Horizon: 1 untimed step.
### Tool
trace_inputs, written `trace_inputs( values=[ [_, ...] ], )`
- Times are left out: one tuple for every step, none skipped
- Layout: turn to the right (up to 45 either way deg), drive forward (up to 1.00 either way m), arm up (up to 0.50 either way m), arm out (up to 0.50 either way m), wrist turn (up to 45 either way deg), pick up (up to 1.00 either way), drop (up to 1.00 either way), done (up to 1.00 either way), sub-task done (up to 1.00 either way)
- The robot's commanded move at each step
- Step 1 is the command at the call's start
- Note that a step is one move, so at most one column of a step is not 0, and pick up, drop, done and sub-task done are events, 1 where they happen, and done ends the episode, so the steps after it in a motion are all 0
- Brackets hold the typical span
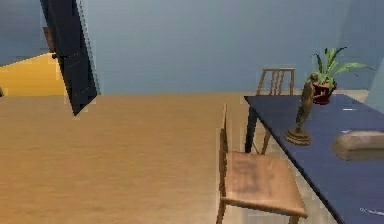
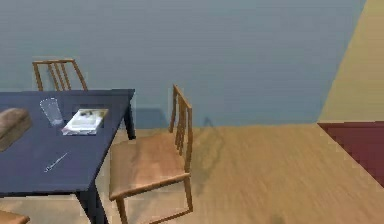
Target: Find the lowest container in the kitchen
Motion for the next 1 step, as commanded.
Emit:
trace_inputs(
  values=[
    [0.0,0.05,0.0,0.0,0.0,0.0,0.0,0.0,0.0]
  ],
)
